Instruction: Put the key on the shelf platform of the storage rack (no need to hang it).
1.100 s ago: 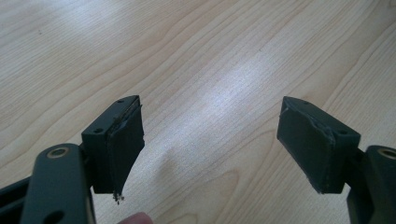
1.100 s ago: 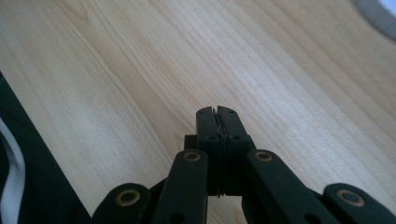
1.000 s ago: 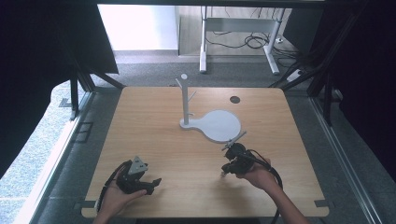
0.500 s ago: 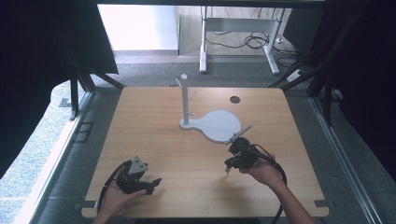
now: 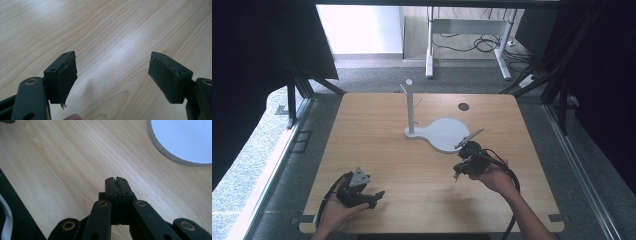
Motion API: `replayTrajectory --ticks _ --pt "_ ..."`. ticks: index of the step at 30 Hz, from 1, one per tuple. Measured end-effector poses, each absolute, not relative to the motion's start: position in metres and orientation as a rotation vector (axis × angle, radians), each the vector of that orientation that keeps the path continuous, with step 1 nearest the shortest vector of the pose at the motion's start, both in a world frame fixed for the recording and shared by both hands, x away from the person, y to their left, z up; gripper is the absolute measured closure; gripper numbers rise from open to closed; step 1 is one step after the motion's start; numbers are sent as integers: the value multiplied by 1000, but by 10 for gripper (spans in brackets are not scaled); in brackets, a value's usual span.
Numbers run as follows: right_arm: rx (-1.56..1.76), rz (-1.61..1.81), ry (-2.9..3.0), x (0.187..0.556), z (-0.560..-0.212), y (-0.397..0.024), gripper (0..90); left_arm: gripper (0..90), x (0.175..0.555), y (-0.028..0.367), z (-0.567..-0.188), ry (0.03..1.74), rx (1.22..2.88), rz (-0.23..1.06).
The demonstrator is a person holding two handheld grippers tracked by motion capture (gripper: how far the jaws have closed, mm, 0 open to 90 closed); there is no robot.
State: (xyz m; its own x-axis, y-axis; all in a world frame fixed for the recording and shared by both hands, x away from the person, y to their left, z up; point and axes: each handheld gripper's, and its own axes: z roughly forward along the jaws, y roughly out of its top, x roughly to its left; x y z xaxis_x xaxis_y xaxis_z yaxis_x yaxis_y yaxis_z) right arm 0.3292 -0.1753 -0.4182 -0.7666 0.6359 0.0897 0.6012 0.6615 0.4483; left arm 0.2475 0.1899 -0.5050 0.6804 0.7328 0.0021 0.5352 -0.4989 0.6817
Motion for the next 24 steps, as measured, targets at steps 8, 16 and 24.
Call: replayTrajectory --ticks 8,16,24 --pt "1050 719 2777 339 -413 -175 896 231 248 190 -506 969 2229 384" --pt "1032 714 2775 350 -409 -170 897 231 249 190 -507 971 2232 382" --pt "1048 707 2775 364 -408 -167 896 231 248 191 -506 975 2226 382"
